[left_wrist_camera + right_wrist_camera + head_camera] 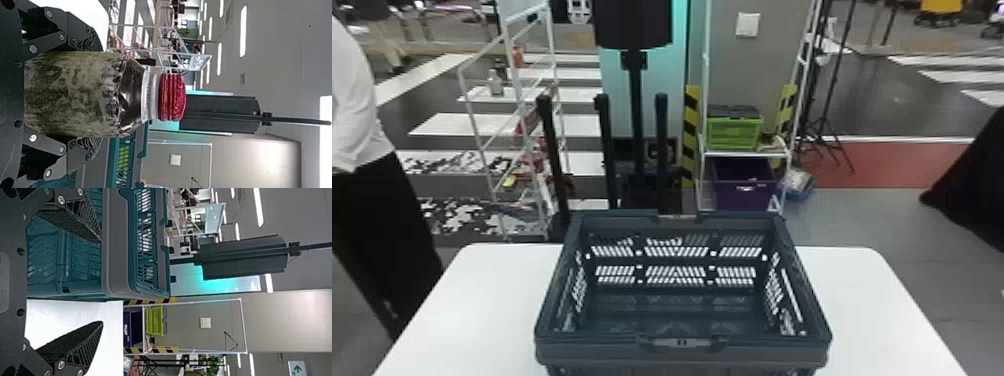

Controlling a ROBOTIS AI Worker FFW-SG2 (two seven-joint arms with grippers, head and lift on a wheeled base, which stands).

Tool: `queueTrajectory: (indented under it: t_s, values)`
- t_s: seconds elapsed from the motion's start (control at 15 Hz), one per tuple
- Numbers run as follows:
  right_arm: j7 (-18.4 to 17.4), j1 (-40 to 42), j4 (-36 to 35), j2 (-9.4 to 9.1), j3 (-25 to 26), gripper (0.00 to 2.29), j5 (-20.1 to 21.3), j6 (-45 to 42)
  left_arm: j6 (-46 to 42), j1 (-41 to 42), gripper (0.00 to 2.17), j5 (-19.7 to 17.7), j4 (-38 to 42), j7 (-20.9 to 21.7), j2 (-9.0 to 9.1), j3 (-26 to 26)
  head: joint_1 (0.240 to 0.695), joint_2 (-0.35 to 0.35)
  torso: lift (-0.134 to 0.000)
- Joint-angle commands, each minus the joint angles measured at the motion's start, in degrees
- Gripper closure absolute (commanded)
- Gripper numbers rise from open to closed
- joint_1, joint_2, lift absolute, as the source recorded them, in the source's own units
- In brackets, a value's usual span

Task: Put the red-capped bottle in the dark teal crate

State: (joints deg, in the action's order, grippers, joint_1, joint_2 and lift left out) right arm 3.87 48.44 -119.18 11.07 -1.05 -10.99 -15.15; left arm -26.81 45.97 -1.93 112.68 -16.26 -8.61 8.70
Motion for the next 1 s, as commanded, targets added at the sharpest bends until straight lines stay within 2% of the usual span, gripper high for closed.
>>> queueTrajectory:
  t_s: [0.0, 0.6, 0.73, 0.93]
  values:
    - [0.0, -0.01, 0.0, 0.0, 0.0, 0.15, 0.0, 0.0, 0.05, 0.0, 2.15, 0.0, 0.08, 0.0, 0.0, 0.0, 0.499, 0.0, 0.0]
    - [0.0, 0.07, 0.0, 0.0, 0.0, 0.15, -0.09, 0.0, 0.4, 0.44, 2.15, 0.0, 2.01, 0.44, -0.09, -0.44, 0.499, 0.0, 0.0]
    - [0.0, 0.07, 0.0, 0.09, 0.0, 0.15, -0.09, 0.0, 3.04, 0.79, 2.15, 0.18, 5.26, 0.97, -0.18, -2.11, 0.499, 0.0, 0.0]
    - [0.0, 0.16, 0.0, 0.18, 0.0, 0.15, -0.18, -0.18, 14.99, -0.35, 2.15, -0.26, 12.91, 3.69, -0.53, -7.12, 0.499, 0.0, 0.0]
